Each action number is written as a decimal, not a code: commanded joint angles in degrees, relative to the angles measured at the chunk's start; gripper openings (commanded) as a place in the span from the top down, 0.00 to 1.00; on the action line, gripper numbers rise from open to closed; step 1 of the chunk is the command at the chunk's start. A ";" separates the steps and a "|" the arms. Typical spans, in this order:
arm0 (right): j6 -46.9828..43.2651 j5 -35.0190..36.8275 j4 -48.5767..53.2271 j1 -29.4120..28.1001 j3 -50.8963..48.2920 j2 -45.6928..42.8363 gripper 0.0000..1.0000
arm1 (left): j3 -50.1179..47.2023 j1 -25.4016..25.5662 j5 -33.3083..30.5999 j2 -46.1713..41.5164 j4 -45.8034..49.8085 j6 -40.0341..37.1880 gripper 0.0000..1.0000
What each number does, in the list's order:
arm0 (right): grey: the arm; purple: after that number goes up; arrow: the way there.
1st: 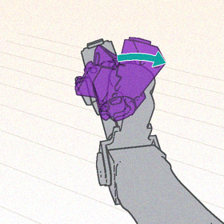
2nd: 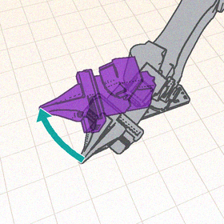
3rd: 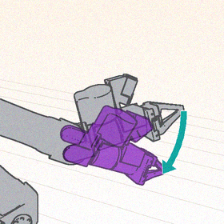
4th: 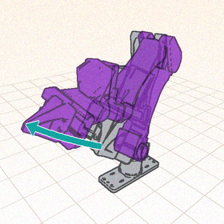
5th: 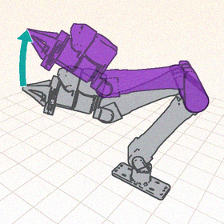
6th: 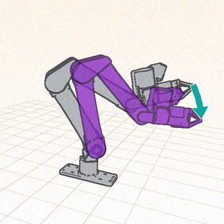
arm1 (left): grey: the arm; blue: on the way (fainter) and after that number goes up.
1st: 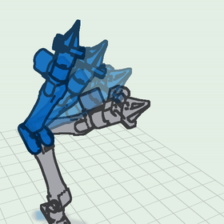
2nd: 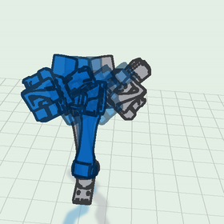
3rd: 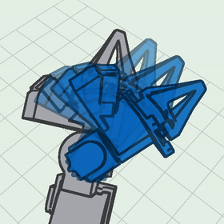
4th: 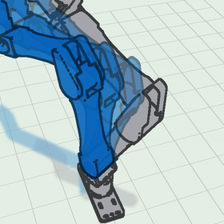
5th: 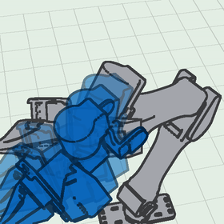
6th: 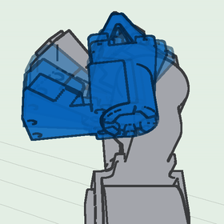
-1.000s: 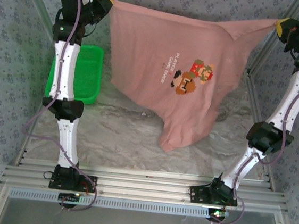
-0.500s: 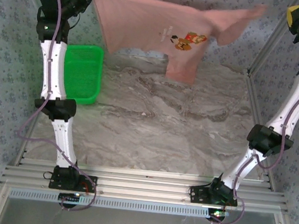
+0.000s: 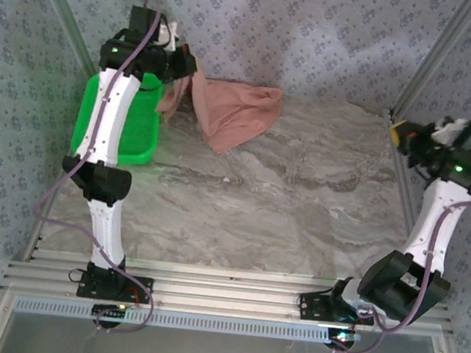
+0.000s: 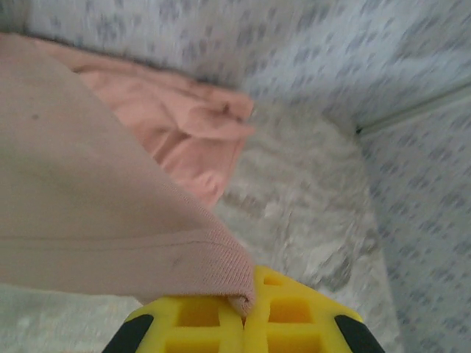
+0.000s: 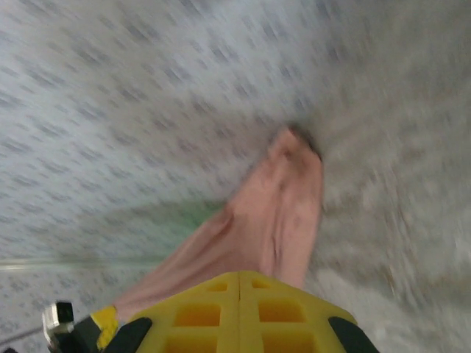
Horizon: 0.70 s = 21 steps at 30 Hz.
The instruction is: Fold and stack the t-shirts
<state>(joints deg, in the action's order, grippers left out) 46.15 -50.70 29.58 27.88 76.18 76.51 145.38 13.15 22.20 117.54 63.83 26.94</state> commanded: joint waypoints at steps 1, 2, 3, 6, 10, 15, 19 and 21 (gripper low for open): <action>-7.05 3.11 3.08 -8.15 -5.44 -0.79 0.83 | -7.23 0.18 -3.55 -6.64 -1.33 -2.99 1.00; -7.69 3.92 2.96 -10.90 -7.22 -0.57 0.77 | -12.02 0.17 -4.41 -8.93 -4.70 -1.86 1.00; -8.69 4.45 2.89 -13.12 -10.01 -0.36 0.71 | -16.71 -0.04 -5.14 -11.15 -8.04 -0.57 1.00; -6.46 7.82 -3.17 -22.19 -15.47 1.72 0.53 | -26.67 -1.46 -7.84 -15.85 -12.76 2.38 1.00; -7.03 13.07 -4.95 -34.24 -12.96 9.98 0.51 | -31.33 -1.85 -12.32 -16.81 -13.45 1.60 1.00; -3.89 17.78 -9.78 -42.11 -7.33 18.23 0.50 | -33.33 0.89 -15.12 -14.37 -14.27 -0.07 1.00; 1.77 20.27 -20.22 -46.21 -1.60 27.07 0.58 | -37.44 2.67 -19.06 -12.18 -16.62 1.93 1.00; 4.66 20.12 -25.54 -47.81 2.61 32.86 0.69 | -39.07 2.50 -20.96 -11.94 -17.42 3.53 1.00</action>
<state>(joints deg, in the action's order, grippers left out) 45.60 -33.12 14.41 -18.22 74.19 103.81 108.12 15.94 5.63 104.12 48.84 28.58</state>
